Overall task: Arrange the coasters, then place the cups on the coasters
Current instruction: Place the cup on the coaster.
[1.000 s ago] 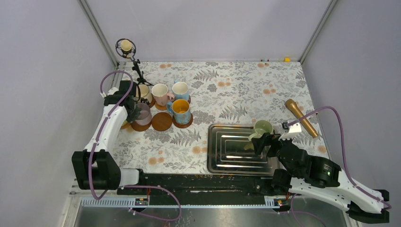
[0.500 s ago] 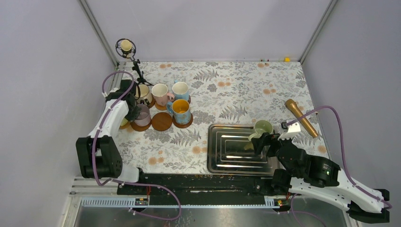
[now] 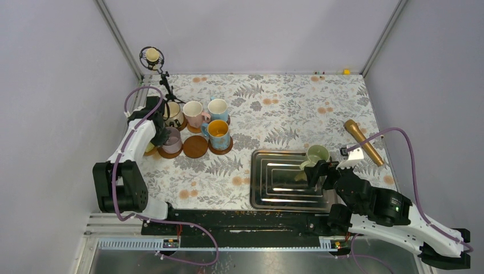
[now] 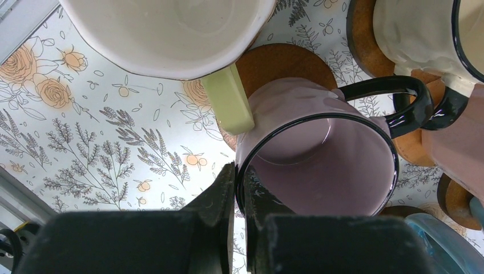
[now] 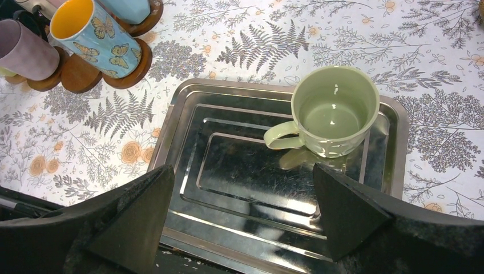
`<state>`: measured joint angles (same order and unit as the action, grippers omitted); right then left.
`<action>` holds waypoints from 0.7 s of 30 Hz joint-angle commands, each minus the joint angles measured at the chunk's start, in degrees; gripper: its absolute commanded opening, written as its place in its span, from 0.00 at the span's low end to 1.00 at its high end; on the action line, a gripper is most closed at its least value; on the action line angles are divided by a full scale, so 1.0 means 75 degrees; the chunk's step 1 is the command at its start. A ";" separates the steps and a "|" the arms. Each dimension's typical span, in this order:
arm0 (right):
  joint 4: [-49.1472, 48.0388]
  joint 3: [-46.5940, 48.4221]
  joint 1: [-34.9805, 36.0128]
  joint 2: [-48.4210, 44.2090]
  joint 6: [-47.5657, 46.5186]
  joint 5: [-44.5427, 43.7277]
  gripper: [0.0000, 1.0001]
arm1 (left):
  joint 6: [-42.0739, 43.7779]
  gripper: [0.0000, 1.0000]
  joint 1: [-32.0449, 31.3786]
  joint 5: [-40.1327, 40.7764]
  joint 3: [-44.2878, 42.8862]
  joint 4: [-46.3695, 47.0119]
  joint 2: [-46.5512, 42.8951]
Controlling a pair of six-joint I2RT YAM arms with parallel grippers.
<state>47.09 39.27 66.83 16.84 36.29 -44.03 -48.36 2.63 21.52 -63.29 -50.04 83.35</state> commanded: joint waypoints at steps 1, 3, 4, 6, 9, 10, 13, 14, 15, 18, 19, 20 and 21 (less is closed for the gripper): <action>0.0003 0.0253 0.0043 -0.0034 0.0063 -0.0249 1.00 | -0.0079 0.00 0.0053 0.0355 -0.0247 0.0216 -0.0197; 0.0042 0.0252 0.0037 -0.0073 0.0088 -0.0246 0.99 | -0.0077 0.00 0.0053 0.0411 -0.0263 0.0204 -0.0196; 0.0048 0.0251 0.0048 -0.0091 0.0111 -0.0246 0.99 | -0.0079 0.00 0.0059 0.0417 -0.0264 0.0203 -0.0194; 0.0061 0.0249 0.0043 -0.0129 0.0118 -0.0246 1.00 | -0.0077 0.00 0.0065 0.0415 -0.0289 0.0182 -0.0127; 0.0052 0.0260 0.0050 -0.0170 0.0127 -0.0229 0.99 | -0.0101 0.00 0.0086 0.0369 -0.0294 0.0177 -0.0079; 0.0050 0.0250 0.0043 -0.0183 0.0123 -0.0218 0.99 | -0.0110 0.00 0.0087 0.0372 -0.0284 0.0172 -0.0075; 0.0062 0.0240 0.0044 -0.0195 0.0128 -0.0216 1.00 | -0.0102 0.00 0.0094 0.0400 -0.0271 0.0160 -0.0051; 0.0070 0.0235 0.0043 -0.0203 0.0129 -0.0225 0.99 | -0.0103 0.00 0.0100 0.0416 -0.0253 0.0164 -0.0048; 0.0072 0.0227 0.0044 -0.0212 0.0130 -0.0219 1.00 | -0.0112 0.00 0.0092 0.0436 -0.0255 0.0146 -0.0051; 0.0084 0.0230 0.0045 -0.0224 0.0142 -0.0226 0.99 | -0.0159 0.00 0.0091 0.0538 -0.0277 0.0133 -0.0074; 0.0077 0.0216 0.0043 -0.0235 0.0138 -0.0214 0.99 | -0.0153 0.00 0.0094 0.0577 -0.0289 0.0124 -0.0069; 0.0079 0.0217 0.0043 -0.0247 0.0147 -0.0210 1.00 | -0.0150 0.00 0.0090 0.0590 -0.0301 0.0131 -0.0058; 0.0082 0.0214 0.0050 -0.0267 0.0152 -0.0211 1.00 | -0.0159 0.00 0.0094 0.0601 -0.0304 0.0124 -0.0040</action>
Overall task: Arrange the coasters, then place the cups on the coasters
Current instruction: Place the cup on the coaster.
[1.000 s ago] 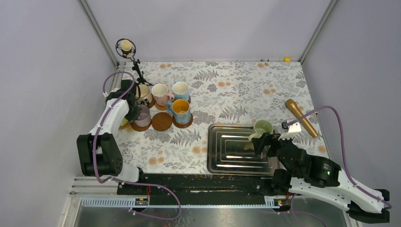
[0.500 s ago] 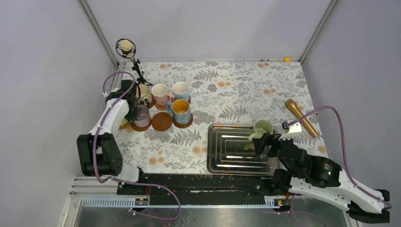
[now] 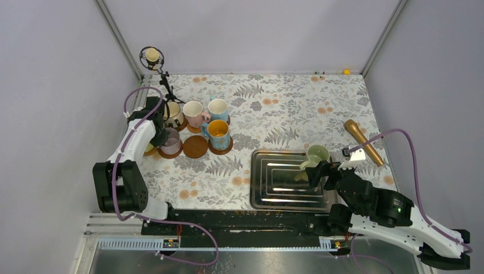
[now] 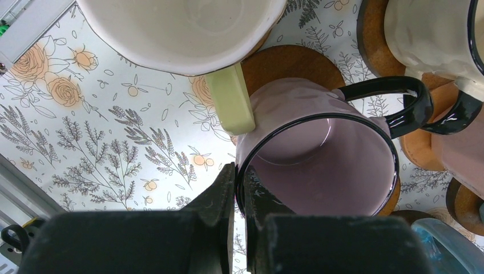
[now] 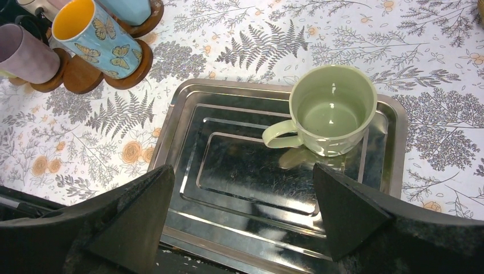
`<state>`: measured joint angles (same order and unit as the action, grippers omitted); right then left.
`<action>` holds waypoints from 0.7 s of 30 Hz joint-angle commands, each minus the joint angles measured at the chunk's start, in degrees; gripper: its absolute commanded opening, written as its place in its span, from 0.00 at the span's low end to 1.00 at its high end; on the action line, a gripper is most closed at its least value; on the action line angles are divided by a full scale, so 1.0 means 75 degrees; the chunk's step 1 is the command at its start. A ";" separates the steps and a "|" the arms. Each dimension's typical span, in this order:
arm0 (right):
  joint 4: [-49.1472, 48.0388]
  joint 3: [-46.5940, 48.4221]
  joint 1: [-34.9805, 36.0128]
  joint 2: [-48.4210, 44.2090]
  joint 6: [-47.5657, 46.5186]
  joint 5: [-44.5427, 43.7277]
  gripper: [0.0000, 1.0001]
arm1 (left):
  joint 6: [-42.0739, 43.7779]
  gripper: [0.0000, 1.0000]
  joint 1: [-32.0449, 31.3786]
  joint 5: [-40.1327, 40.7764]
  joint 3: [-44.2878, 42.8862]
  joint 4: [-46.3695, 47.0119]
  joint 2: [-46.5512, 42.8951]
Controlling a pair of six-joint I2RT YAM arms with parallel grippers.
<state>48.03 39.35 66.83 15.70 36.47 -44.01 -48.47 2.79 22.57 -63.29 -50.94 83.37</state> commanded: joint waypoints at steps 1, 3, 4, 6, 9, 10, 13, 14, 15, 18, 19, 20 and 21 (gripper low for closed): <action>-0.0043 0.0193 0.0044 -0.0130 0.0128 -0.0214 1.00 | -0.0155 0.00 0.0071 0.0479 -0.0307 0.0247 -0.0025; -0.0044 0.0188 0.0046 -0.0173 0.0130 -0.0214 0.99 | -0.0220 0.00 0.0082 0.0477 -0.0305 0.0250 0.0009; -0.0047 0.0174 0.0049 -0.0191 0.0136 -0.0217 1.00 | -0.0269 0.00 0.0078 0.0481 -0.0304 0.0257 0.0032; -0.0042 0.0174 0.0046 -0.0213 0.0132 -0.0223 1.00 | -0.0306 0.00 0.0076 0.0447 -0.0279 0.0300 0.0076; -0.0041 0.0181 0.0044 -0.0223 0.0131 -0.0220 0.99 | -0.0317 0.00 0.0074 0.0388 -0.0248 0.0351 0.0099; -0.0047 0.0185 0.0043 -0.0231 0.0130 -0.0211 0.99 | -0.0307 0.00 0.0077 0.0394 -0.0257 0.0357 0.0101; -0.0041 0.0146 0.0043 -0.0265 0.0149 -0.0212 1.00 | -0.0308 0.00 0.0072 0.0417 -0.0246 0.0356 0.0080; -0.0042 0.0141 0.0044 -0.0276 0.0150 -0.0214 0.99 | -0.0305 0.02 0.0074 0.0422 -0.0253 0.0349 0.0076; -0.0051 0.0139 0.0055 -0.0277 0.0159 -0.0220 0.99 | -0.0290 0.04 0.0074 0.0424 -0.0265 0.0344 0.0078; -0.0028 0.0149 0.0047 -0.0277 0.0150 -0.0181 0.99 | -0.0276 0.07 0.0074 0.0436 -0.0263 0.0342 0.0067; 0.0000 0.0150 0.0046 -0.0286 0.0162 -0.0191 1.00 | -0.0276 0.07 0.0072 0.0438 -0.0259 0.0341 0.0056; 0.0024 0.0160 0.0046 -0.0289 0.0164 -0.0191 0.99 | -0.0276 0.08 0.0068 0.0441 -0.0269 0.0344 0.0052; 0.0033 0.0169 0.0043 -0.0295 0.0168 -0.0201 0.99 | -0.0267 0.09 0.0069 0.0438 -0.0275 0.0346 0.0043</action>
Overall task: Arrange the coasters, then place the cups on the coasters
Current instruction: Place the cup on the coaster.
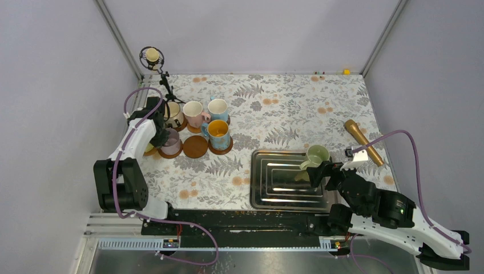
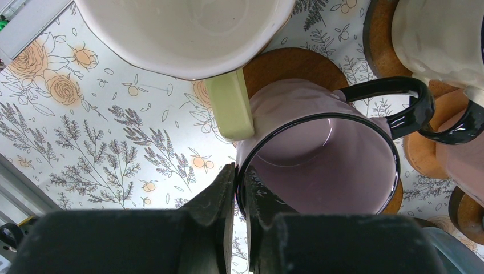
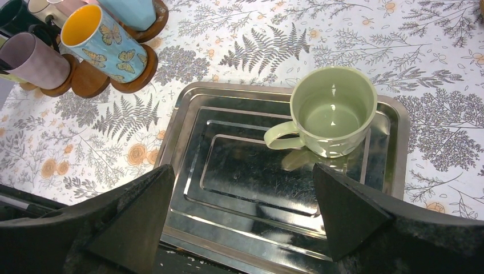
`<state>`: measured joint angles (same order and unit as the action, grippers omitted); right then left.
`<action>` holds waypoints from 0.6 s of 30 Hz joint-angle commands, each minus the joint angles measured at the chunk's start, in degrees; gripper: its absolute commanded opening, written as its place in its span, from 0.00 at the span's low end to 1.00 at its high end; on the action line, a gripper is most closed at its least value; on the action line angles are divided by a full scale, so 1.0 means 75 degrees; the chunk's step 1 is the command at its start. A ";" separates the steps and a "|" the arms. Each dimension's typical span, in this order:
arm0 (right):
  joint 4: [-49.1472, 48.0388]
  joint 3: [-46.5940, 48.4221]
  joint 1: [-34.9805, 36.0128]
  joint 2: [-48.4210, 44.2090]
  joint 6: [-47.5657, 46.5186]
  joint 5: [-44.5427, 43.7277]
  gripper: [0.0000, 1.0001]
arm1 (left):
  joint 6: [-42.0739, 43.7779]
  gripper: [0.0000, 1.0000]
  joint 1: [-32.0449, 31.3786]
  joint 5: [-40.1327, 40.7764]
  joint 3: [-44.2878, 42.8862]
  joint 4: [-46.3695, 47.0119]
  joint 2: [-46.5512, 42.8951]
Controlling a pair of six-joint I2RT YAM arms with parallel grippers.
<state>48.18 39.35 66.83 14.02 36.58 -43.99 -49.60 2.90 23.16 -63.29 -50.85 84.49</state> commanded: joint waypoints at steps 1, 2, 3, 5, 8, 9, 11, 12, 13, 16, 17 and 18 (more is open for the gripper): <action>0.0029 0.0173 0.0041 -0.0079 0.0155 -0.0214 0.99 | -0.0104 0.10 0.0059 0.0346 -0.0287 0.0329 -0.0108; 0.0031 0.0163 0.0047 -0.0096 0.0167 -0.0212 0.99 | -0.0101 0.11 0.0055 0.0336 -0.0300 0.0309 -0.0106; 0.0028 0.0166 0.0056 -0.0118 0.0169 -0.0212 1.00 | -0.0101 0.12 0.0056 0.0327 -0.0318 0.0283 -0.0100; 0.0032 0.0155 0.0043 -0.0123 0.0177 -0.0223 0.99 | -0.0089 0.12 0.0061 0.0343 -0.0390 0.0195 -0.0116; 0.0031 0.0144 0.0048 -0.0111 0.0196 -0.0220 1.00 | -0.0067 0.13 0.0059 0.0399 -0.0432 0.0112 -0.0219; 0.0029 0.0152 0.0042 -0.0078 0.0203 -0.0226 0.99 | -0.0066 0.14 0.0059 0.0430 -0.0443 0.0109 -0.0254; 0.0031 0.0135 0.0046 -0.0049 0.0231 -0.0235 0.99 | -0.0056 0.16 0.0053 0.0465 -0.0445 0.0109 -0.0295; 0.0032 0.0134 0.0049 -0.0034 0.0247 -0.0231 0.99 | -0.0054 0.17 0.0061 0.0462 -0.0445 0.0106 -0.0286; 0.0030 0.0139 0.0046 -0.0015 0.0253 -0.0229 1.00 | -0.0044 0.19 0.0059 0.0448 -0.0455 0.0105 -0.0258; 0.0031 0.0117 0.0044 0.0017 0.0277 -0.0209 0.99 | -0.0031 0.20 0.0058 0.0388 -0.0471 0.0103 -0.0205; 0.0032 0.0109 0.0044 0.0011 0.0267 -0.0190 1.00 | -0.0038 0.20 0.0059 0.0386 -0.0473 0.0111 -0.0210; 0.0031 0.0113 0.0043 0.0002 0.0267 -0.0174 0.99 | -0.0026 0.21 0.0061 0.0377 -0.0469 0.0105 -0.0211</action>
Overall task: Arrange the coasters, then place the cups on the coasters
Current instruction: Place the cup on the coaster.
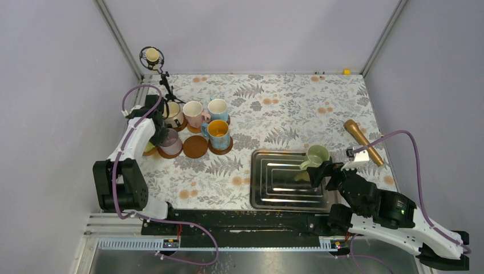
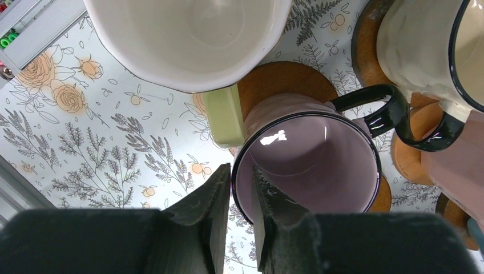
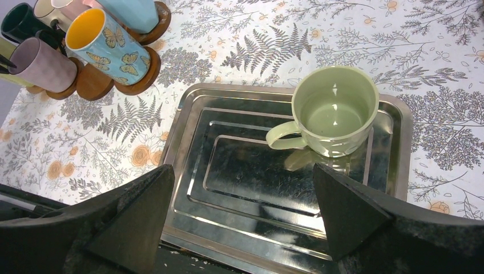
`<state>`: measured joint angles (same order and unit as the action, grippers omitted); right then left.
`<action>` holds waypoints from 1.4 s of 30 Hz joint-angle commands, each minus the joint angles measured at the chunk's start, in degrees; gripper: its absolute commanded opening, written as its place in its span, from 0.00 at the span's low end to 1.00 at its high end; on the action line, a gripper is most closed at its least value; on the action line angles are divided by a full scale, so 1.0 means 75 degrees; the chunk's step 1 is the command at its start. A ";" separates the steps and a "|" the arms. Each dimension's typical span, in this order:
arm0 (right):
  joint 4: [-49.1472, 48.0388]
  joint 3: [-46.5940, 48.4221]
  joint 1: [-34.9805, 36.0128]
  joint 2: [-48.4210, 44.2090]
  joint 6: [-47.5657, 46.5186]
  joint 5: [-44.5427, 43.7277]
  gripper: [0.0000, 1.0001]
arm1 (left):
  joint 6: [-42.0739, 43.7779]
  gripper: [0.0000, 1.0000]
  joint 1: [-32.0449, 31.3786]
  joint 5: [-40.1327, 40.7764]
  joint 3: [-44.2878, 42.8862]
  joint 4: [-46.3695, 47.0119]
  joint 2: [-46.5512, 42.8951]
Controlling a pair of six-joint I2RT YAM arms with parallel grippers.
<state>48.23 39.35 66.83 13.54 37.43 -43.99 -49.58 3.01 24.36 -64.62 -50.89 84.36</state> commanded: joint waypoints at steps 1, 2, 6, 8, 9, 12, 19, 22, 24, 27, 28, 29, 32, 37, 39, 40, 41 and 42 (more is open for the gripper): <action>0.0027 0.0100 0.0047 0.0044 0.0145 -0.0163 0.99 | -0.0008 0.21 0.0043 0.0197 -0.0304 0.0107 -0.0199; 0.0027 0.0093 0.0043 0.0017 0.0135 -0.0147 0.99 | 0.0017 0.21 0.0043 0.0178 -0.0324 0.0092 -0.0218; 0.0059 0.0116 0.0048 -0.0077 0.0106 -0.0171 0.99 | 0.0082 0.31 0.0045 0.0150 -0.0474 -0.0114 -0.0380; 0.0059 0.0140 0.0046 -0.0072 0.0089 -0.0175 0.99 | 0.0110 0.39 0.0033 0.0042 -0.0530 -0.0172 -0.0593; 0.0061 0.0158 0.0049 -0.0049 0.0095 -0.0188 0.99 | 0.0118 0.43 0.0024 -0.0015 -0.0541 -0.0173 -0.0705; 0.0056 0.0209 0.0051 0.0031 0.0076 -0.0165 0.99 | 0.0227 0.48 -0.0038 -0.0243 -0.0610 -0.0136 -0.1052; 0.0009 0.0122 0.0043 0.0071 0.0193 -0.0113 0.99 | 0.0924 0.32 -0.0836 -0.1236 -0.0127 0.0791 -0.1899; -0.0054 0.0146 0.0043 0.0120 0.0150 -0.0057 1.00 | 0.0872 0.27 -0.1208 -0.1651 0.0324 0.1223 -0.1962; -0.0074 0.0193 0.0047 0.0170 0.0140 -0.0024 0.99 | 0.0880 0.24 -0.1315 -0.2099 0.0689 0.1591 -0.1849; -0.0061 0.0224 0.0053 0.0193 0.0113 0.0008 1.00 | 0.0869 0.22 -0.1419 -0.2529 0.1065 0.2075 -0.1588; -0.0062 0.0215 0.0051 0.0182 0.0112 0.0016 0.99 | 0.0869 0.22 -0.1445 -0.2604 0.1145 0.2170 -0.1441; -0.0062 0.0210 0.0044 0.0148 0.0112 0.0026 0.99 | 0.0888 0.22 -0.1456 -0.2615 0.1180 0.2233 -0.1331; -0.0062 0.0183 0.0047 0.0068 0.0115 0.0017 0.99 | 0.1006 0.22 -0.1479 -0.2522 0.1215 0.2327 -0.0972; -0.0057 0.0191 0.0052 -0.0009 0.0068 0.0006 1.00 | 0.1161 0.24 -0.1467 -0.1800 0.0953 0.2196 -0.0455; -0.0021 0.0218 0.0043 -0.0012 0.0071 0.0000 0.99 | 0.1126 0.24 -0.1447 -0.1483 0.0840 0.2062 -0.0345; -0.0001 0.0220 0.0046 -0.0018 0.0063 -0.0011 1.00 | 0.1093 0.25 -0.1418 -0.1362 0.0789 0.2000 -0.0300; 0.0000 0.0220 0.0043 -0.0023 0.0063 -0.0021 1.00 | 0.1065 0.25 -0.1401 -0.1249 0.0726 0.1975 -0.0276; 0.0002 0.0218 0.0041 -0.0030 0.0059 -0.0023 0.99 | 0.1038 0.25 -0.1362 -0.1165 0.0685 0.1935 -0.0243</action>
<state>48.34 39.35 66.83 13.93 37.78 -43.42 -41.93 -7.92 10.31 -55.88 -36.86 82.02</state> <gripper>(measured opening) 0.993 0.243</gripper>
